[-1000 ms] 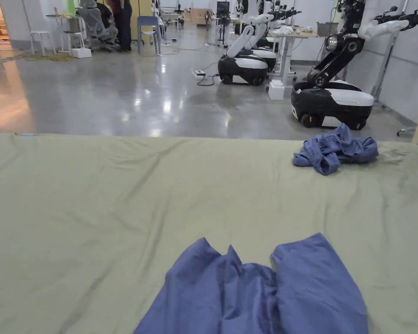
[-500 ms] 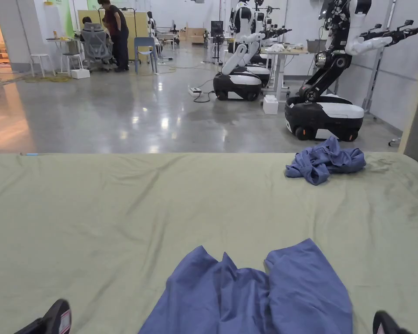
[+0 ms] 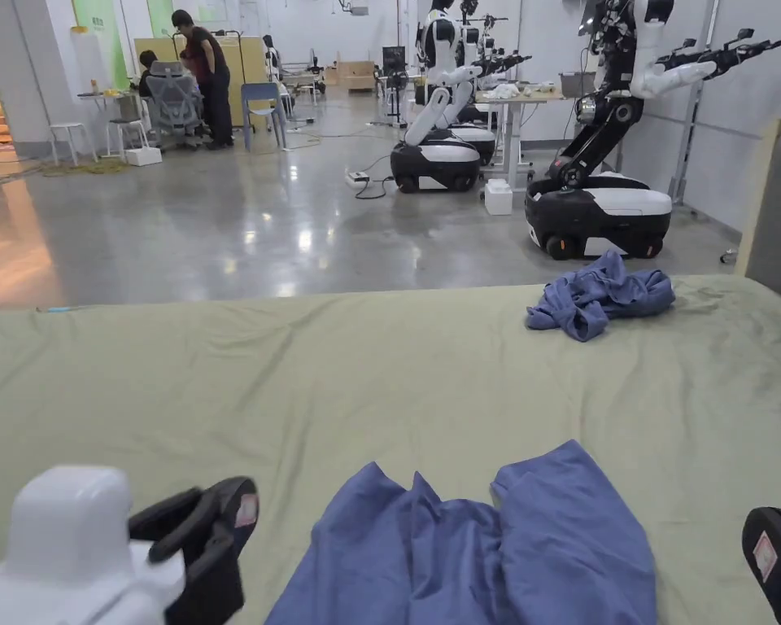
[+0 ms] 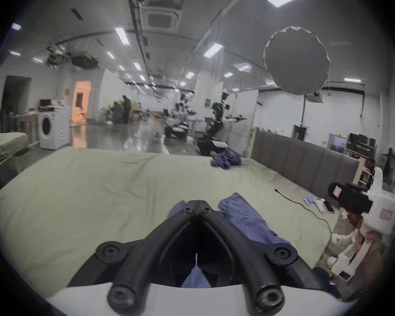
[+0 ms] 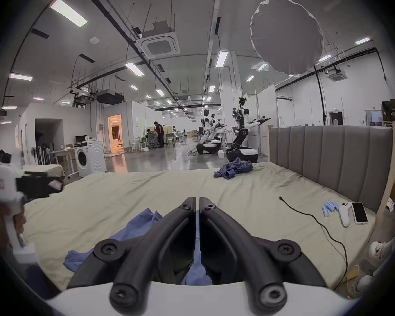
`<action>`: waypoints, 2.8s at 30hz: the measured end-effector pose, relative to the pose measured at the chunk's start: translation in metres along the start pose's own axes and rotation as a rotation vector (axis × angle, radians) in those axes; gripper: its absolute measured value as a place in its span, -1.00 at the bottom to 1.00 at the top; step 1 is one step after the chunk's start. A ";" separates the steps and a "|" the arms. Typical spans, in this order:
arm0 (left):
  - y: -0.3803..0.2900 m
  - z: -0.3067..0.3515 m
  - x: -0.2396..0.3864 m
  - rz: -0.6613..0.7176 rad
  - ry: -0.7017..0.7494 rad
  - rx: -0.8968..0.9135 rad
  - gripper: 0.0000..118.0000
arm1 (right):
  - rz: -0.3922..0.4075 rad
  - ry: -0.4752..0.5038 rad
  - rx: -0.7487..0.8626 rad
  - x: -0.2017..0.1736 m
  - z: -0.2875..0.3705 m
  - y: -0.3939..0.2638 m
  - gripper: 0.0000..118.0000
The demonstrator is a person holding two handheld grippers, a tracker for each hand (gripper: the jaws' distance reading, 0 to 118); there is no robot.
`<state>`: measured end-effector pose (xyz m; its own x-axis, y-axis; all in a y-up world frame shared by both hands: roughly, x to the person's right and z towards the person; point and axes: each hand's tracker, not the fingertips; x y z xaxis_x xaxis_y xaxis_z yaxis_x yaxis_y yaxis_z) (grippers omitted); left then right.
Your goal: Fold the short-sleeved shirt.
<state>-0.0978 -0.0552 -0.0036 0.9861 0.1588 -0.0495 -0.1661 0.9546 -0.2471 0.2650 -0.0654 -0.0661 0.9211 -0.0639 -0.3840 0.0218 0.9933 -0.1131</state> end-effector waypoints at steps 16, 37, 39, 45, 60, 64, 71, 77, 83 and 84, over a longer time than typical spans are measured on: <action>-0.051 -0.373 -0.066 -0.045 0.165 -0.886 -0.13 | -0.038 -0.110 -0.153 0.051 -0.066 -0.035 -0.91; -0.030 -0.269 -0.079 0.080 0.088 -0.696 -0.95 | 0.031 0.010 -0.888 0.090 -0.352 -0.117 0.25; -0.032 -0.267 -0.081 0.079 0.090 -0.692 -0.95 | 0.090 -0.006 -0.935 0.069 -0.355 -0.123 0.02; -0.030 -0.230 -0.069 -0.038 0.085 -0.477 -0.95 | 0.079 0.041 -0.715 0.079 -0.315 -0.106 -0.94; -0.015 0.008 -0.034 0.085 0.260 0.171 -0.95 | -0.246 0.091 0.019 0.064 -0.076 -0.012 -0.94; -0.022 0.076 -0.020 0.125 0.290 0.255 -0.95 | -0.317 0.118 0.156 0.061 -0.002 0.012 -0.94; -0.056 0.147 -0.006 0.156 0.327 0.300 -0.95 | -0.354 0.160 0.180 0.055 0.073 0.022 -0.94; -0.072 0.139 -0.006 0.111 0.372 0.270 -0.95 | -0.339 0.150 0.125 0.052 0.062 0.010 -0.94; -0.034 0.043 -0.053 0.187 0.255 0.197 -0.95 | -0.321 0.210 0.082 0.066 -0.046 0.026 -0.94; -0.021 0.018 -0.062 0.193 0.251 0.174 -0.95 | -0.341 0.219 0.063 0.070 -0.073 0.032 -0.94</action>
<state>-0.1559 -0.0803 0.0224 0.9003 0.2938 -0.3210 -0.3238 0.9452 -0.0429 0.3024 -0.0446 -0.1633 0.7529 -0.4025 -0.5207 0.3415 0.9153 -0.2138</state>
